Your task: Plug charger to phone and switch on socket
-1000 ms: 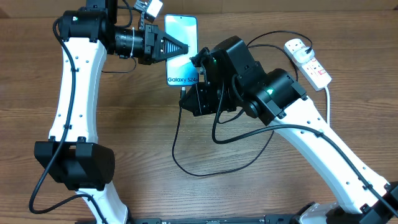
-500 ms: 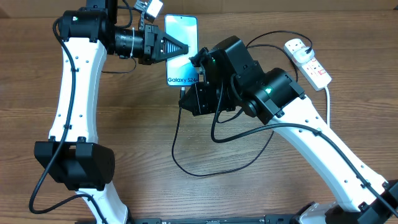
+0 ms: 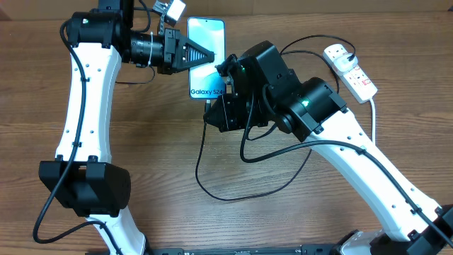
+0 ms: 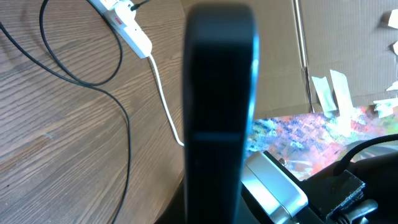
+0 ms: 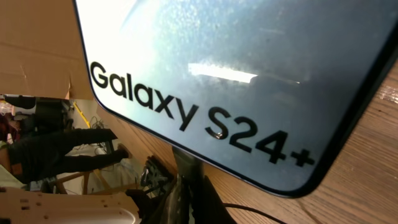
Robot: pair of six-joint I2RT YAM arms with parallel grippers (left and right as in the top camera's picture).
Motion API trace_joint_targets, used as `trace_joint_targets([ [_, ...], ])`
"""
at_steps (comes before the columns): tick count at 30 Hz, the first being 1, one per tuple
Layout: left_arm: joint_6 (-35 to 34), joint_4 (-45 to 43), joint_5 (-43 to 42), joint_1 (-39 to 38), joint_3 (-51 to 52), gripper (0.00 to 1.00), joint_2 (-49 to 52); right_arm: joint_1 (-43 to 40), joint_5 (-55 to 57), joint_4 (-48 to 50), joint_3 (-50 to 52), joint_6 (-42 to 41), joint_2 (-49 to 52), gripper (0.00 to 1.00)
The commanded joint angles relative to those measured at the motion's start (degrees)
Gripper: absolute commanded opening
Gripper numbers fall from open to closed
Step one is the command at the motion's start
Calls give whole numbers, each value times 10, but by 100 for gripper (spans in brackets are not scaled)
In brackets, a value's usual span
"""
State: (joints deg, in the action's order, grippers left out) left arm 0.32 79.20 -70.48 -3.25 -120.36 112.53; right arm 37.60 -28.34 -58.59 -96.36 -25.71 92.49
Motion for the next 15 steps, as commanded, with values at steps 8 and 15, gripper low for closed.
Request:
trace_joint_targets([
  [8,28,7,-26,1,-2,4,-3,3,-2,5,-4,0,2,4],
  [15,34,8,-26,1,-2,4,-3,3,-2,6,-4,0,2,4],
])
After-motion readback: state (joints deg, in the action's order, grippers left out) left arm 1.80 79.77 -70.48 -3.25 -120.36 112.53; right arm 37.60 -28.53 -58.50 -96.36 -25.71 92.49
